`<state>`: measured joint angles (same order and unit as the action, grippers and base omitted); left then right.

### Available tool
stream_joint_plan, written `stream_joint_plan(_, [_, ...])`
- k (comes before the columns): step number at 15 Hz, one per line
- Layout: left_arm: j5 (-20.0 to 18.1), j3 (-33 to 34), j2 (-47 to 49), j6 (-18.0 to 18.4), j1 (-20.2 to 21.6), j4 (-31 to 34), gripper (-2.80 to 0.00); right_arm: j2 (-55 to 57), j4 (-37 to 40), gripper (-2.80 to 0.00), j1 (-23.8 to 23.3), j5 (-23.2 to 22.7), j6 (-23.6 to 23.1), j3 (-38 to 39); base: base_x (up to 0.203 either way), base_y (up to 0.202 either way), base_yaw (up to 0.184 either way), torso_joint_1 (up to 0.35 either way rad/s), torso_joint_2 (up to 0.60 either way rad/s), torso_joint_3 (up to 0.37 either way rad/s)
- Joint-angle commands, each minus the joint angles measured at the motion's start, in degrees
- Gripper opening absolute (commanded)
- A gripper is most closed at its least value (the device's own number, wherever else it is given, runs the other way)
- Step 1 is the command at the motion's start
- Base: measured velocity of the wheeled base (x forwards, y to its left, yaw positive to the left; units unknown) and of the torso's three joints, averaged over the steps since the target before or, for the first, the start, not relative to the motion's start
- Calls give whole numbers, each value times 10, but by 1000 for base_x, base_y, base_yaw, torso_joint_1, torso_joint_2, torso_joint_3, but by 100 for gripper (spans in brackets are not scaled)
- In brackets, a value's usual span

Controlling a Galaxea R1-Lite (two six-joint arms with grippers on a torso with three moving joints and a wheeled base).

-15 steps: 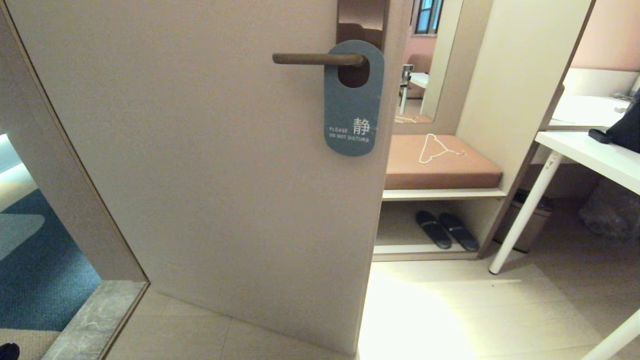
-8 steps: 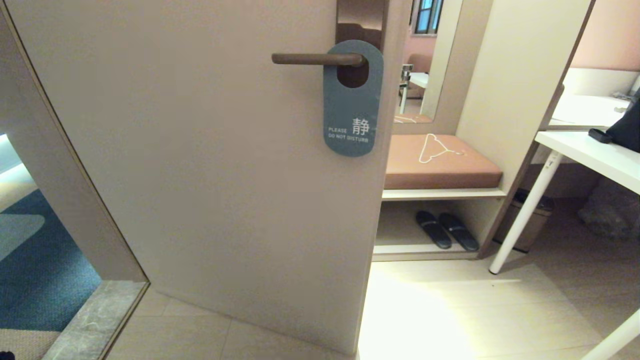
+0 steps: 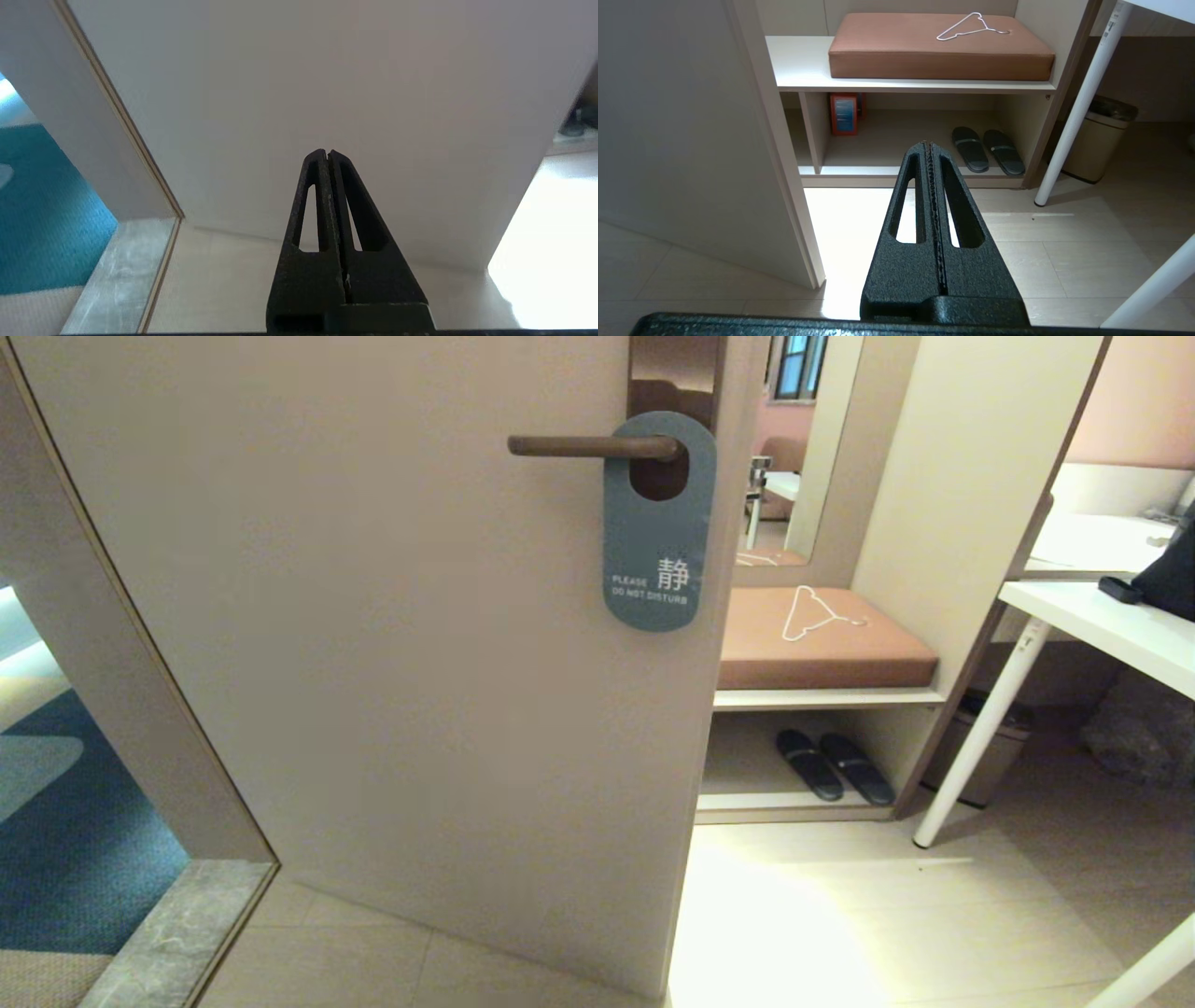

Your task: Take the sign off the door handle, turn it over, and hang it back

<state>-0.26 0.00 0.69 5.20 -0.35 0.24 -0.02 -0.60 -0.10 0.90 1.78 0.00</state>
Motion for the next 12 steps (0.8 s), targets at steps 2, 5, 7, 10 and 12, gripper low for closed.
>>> stream_joint_plan(2, [-5,0,-5,17,0,3,-280,0,0,-280,0,0,1,0,0,0,0,0,0,0])
stream_joint_plan(5, [-9,0,-5,21,0,4,-280,0,0,-280,0,0,1,0,0,0,0,0,0,0])
stream_joint_plan(7, [-2,0,-6,-6,0,4,-280,0,0,-280,0,0,1,0,0,0,0,0,0,0])
stream_joint_plan(10, [-2,0,-6,-14,0,3,-280,0,0,-280,0,0,1,0,0,0,0,0,0,0])
stream_joint_plan(12, [-1,0,-6,-20,0,3,-280,0,0,-280,0,0,1,0,0,0,0,0,0,0])
